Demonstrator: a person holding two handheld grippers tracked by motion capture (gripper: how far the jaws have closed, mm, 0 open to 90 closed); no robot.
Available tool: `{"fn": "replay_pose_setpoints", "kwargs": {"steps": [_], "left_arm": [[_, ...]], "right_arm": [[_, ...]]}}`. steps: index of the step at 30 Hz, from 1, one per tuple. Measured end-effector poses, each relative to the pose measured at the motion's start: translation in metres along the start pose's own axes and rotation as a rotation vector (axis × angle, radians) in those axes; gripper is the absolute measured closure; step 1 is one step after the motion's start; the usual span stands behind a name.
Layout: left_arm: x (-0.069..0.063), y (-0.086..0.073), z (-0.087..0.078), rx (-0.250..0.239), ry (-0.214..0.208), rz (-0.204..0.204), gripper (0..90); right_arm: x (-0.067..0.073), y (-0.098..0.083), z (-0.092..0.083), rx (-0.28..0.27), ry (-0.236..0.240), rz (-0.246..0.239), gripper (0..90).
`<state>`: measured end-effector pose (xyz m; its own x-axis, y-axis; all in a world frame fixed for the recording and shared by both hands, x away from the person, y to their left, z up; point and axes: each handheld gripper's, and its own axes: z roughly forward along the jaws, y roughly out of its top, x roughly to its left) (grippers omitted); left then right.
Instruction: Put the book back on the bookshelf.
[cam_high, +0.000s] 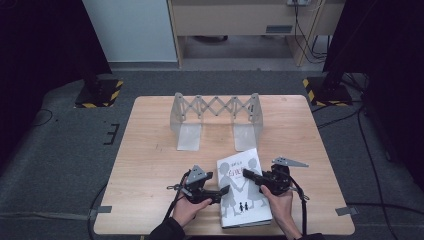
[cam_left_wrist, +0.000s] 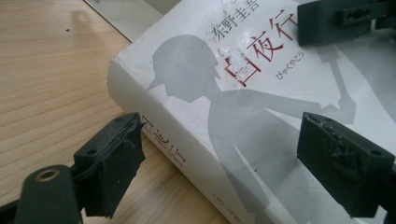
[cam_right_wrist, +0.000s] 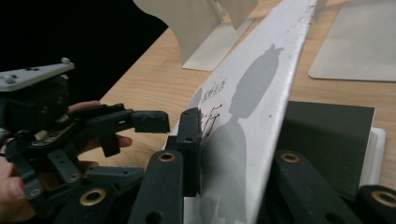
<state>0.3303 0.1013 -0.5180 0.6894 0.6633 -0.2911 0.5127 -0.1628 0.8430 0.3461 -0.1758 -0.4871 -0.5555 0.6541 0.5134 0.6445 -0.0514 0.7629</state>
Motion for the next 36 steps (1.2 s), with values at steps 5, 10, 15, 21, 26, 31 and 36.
{"fn": "replay_pose_setpoints", "kwargs": {"steps": [5,10,15,21,26,31,36], "left_arm": [[0.0,0.0,0.002,-0.009,-0.039,-0.013,10.7],[-0.002,-0.002,0.008,0.003,-0.128,-0.022,2.0],[-0.001,-0.003,0.01,-0.001,-0.15,-0.038,0.0],[0.003,-0.007,0.012,-0.009,-0.198,-0.113,0.0],[0.004,-0.009,0.013,-0.019,-0.211,-0.126,0.0],[0.004,-0.012,0.016,-0.026,-0.278,-0.142,0.0],[0.004,-0.011,0.016,-0.01,-0.258,-0.152,0.0]], "right_arm": [[0.004,0.004,-0.007,-0.037,0.034,-0.021,77.7],[0.007,0.006,-0.013,-0.067,0.068,-0.051,79.4],[0.005,0.005,-0.016,-0.089,0.092,-0.054,80.5],[0.005,0.005,-0.018,-0.101,0.117,-0.066,81.1],[0.004,0.005,-0.019,-0.105,0.13,-0.07,81.0],[0.004,0.006,-0.019,-0.111,0.159,-0.091,81.1],[0.001,0.006,-0.018,-0.098,0.155,-0.07,80.0]]}}
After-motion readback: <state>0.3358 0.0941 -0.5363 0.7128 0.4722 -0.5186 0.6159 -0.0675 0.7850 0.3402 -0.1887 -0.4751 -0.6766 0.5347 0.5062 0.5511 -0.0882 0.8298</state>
